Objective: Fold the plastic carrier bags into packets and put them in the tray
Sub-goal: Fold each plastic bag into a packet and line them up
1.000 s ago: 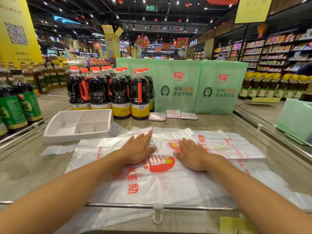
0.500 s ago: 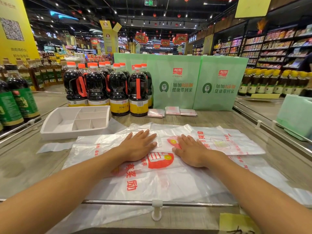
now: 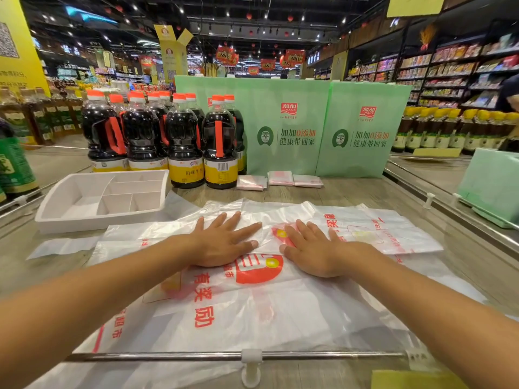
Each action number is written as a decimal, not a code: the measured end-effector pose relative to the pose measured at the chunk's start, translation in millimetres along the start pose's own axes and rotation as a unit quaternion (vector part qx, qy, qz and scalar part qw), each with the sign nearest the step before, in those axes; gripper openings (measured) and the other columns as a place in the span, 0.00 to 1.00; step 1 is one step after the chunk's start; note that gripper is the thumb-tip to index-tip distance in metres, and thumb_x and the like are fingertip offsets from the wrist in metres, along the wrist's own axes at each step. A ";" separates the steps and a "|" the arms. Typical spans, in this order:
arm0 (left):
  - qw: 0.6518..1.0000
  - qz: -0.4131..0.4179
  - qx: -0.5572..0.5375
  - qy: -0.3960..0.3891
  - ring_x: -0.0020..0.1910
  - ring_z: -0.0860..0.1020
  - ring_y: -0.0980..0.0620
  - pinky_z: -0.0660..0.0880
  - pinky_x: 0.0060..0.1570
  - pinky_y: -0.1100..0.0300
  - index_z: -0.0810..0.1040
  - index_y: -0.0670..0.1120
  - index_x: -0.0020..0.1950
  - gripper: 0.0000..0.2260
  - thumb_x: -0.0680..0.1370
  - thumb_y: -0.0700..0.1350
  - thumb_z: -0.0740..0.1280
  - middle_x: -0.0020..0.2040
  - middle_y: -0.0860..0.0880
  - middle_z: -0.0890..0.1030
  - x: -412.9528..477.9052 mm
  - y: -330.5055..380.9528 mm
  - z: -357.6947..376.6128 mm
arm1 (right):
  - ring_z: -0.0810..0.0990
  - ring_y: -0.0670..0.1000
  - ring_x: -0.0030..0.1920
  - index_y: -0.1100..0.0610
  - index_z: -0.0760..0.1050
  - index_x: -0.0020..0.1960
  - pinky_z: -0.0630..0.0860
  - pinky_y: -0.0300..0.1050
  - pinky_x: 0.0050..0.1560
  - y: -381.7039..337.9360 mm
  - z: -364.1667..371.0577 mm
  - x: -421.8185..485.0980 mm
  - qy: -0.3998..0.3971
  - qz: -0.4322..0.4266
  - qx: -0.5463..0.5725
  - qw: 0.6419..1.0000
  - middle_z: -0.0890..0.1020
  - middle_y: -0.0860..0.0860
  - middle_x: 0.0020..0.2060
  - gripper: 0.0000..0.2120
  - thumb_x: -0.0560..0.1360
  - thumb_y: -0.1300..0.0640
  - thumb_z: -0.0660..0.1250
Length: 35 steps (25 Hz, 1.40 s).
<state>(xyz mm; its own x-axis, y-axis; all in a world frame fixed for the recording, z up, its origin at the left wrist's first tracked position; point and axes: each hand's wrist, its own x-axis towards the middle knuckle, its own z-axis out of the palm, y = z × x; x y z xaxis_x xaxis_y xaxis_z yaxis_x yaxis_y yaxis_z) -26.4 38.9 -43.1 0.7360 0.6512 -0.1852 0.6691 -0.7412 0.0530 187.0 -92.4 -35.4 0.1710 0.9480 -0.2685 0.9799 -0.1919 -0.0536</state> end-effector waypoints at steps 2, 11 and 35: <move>1.000 0.001 0.001 0.006 0.82 0.37 0.44 0.34 0.75 0.32 0.37 0.75 0.76 0.26 0.79 0.73 0.42 0.83 0.52 0.38 1.7 -1.3 1.7 | 0.34 0.51 0.81 0.44 0.35 0.82 0.35 0.63 0.79 1.1 1.8 2.4 0.004 -0.005 -0.001 1.000 0.35 0.48 0.81 0.32 0.83 0.35 0.41; 0.984 0.136 -0.087 0.075 0.82 0.42 0.57 0.41 0.80 0.48 0.54 0.60 0.82 0.26 0.85 0.59 0.55 0.83 0.59 0.46 -16.4 -9.0 -9.3 | 0.40 0.50 0.82 0.49 0.44 0.84 0.39 0.57 0.80 14.6 -10.2 -8.1 0.068 -0.054 0.026 0.996 0.42 0.49 0.83 0.35 0.84 0.36 0.52; 0.984 0.116 -0.013 0.138 0.62 0.78 0.49 0.76 0.60 0.51 0.67 0.65 0.69 0.22 0.79 0.45 0.66 0.66 0.53 0.79 -24.7 -16.0 -8.6 | 0.78 0.53 0.59 0.47 0.73 0.67 0.75 0.51 0.56 81.3 -20.9 -37.7 0.128 -0.083 -0.039 0.988 0.81 0.47 0.56 0.20 0.76 0.59 0.62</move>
<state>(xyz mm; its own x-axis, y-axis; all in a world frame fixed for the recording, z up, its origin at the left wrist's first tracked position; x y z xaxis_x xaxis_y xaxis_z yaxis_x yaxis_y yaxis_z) -54.4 36.2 -30.9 0.8663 0.4877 0.1082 0.4804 -0.8727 0.0876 262.5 -138.5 -9.5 0.0177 0.9998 -0.0098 0.9998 -0.0177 0.0006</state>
